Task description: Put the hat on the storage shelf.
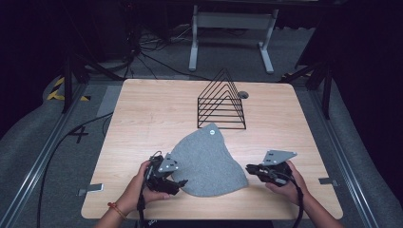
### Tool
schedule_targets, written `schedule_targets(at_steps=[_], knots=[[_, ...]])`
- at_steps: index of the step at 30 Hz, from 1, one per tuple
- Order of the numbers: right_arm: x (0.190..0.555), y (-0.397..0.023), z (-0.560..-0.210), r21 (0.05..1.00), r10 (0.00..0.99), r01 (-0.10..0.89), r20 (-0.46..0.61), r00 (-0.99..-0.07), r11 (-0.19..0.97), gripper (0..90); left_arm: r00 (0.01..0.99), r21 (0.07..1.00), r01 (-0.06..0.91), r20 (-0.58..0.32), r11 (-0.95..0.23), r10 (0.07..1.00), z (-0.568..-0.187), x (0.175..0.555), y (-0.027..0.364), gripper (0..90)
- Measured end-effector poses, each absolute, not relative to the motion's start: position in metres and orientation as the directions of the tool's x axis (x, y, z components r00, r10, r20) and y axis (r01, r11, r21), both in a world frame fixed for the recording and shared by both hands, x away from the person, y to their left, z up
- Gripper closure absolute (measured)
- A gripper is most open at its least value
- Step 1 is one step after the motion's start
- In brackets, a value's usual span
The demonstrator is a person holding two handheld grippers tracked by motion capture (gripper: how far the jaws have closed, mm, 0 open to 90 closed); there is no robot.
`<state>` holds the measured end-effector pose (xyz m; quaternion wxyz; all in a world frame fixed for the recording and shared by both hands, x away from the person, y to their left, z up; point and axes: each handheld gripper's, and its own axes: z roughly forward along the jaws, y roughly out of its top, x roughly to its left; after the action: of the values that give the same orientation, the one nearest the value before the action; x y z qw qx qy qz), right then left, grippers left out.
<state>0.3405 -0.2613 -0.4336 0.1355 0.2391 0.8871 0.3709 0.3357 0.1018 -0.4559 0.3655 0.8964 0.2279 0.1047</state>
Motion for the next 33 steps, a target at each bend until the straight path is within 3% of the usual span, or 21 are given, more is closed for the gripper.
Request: schedule_targets(at_steps=[7,17,33], knots=[[0.344,-0.232,-0.448,0.689,0.445,0.289,-0.054,-0.894,0.665,85.9,0.884,0.666,0.318,0.048,-0.674,0.465,-0.467,0.339,0.082,23.6],[0.337,-0.226,-0.457,0.669,0.418,0.285,-0.044,-0.907,0.687,88.1,0.858,0.676,0.339,0.063,-0.654,0.510,-0.469,0.345,0.087,17.1],[0.306,-0.203,-0.457,0.652,0.373,0.302,0.032,-0.927,0.695,87.5,0.817,0.683,0.389,0.054,-0.618,0.574,-0.470,0.377,0.096,17.0]])
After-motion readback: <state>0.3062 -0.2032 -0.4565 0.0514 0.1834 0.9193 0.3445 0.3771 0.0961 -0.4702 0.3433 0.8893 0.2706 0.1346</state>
